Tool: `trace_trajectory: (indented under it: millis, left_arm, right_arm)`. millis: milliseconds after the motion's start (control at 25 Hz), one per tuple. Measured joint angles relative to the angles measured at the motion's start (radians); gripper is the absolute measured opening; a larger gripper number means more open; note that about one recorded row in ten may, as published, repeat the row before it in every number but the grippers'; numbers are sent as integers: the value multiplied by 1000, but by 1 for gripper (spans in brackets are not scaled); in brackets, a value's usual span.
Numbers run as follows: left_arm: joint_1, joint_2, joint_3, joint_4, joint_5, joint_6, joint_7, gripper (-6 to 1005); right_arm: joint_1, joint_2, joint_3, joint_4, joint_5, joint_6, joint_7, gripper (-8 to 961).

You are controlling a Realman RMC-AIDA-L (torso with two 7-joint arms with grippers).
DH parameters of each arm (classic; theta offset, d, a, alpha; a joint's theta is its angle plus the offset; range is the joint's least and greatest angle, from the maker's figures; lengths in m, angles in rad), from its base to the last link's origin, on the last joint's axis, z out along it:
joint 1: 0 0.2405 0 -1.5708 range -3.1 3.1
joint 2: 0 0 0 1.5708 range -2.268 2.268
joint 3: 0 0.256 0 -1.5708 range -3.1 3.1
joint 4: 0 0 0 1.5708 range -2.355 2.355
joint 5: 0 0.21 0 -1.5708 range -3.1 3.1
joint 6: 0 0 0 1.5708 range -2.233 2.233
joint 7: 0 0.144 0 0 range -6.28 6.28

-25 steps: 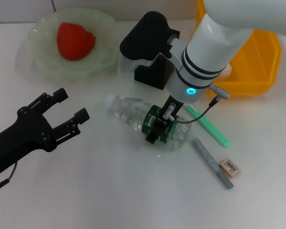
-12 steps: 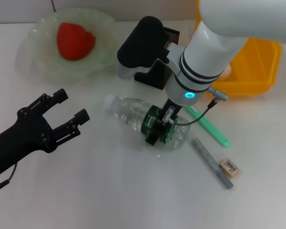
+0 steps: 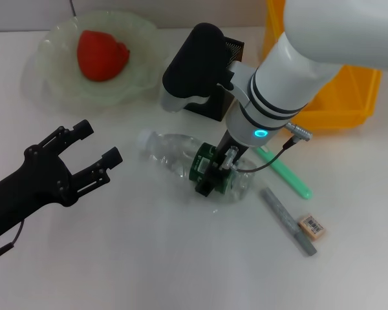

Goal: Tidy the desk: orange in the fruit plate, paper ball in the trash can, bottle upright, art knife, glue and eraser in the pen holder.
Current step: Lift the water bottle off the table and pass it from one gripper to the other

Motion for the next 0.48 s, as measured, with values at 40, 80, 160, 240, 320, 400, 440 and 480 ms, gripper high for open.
trace_trajectory:
  millis: [40, 80, 160, 240, 320, 400, 440, 480]
  left_arm:
    - [0, 0, 0, 0, 0, 0, 0, 852]
    - [-1, -1, 0, 0, 0, 0, 0, 852]
    - [-1, -1, 0, 0, 0, 1, 0, 852]
    - [-1, -1, 0, 0, 0, 1, 0, 852]
    - [-1, -1, 0, 1, -1, 2, 0, 852]
    - [-1, -1, 0, 1, -1, 2, 0, 852]
    - [-1, -1, 0, 1, -3, 3, 0, 853]
    - [-1, -1, -2, 3, -6, 6, 0, 853]
  right_arm:
    - [-18, -1, 3, -23, -2, 2, 0, 790]
    - [-18, -1, 3, -23, -2, 2, 0, 787]
    - [-45, -4, 18, -65, -9, 4, 0, 783]
    - [-72, -4, 40, -106, -33, 4, -1, 778]
    - [-118, -4, 56, -167, -75, 8, -1, 774]
    - [-157, -6, 58, -214, -85, 20, -1, 769]
    - [-157, -6, 58, -214, -85, 20, -1, 767]
    - [-181, -7, 62, -241, -89, 26, -3, 764]
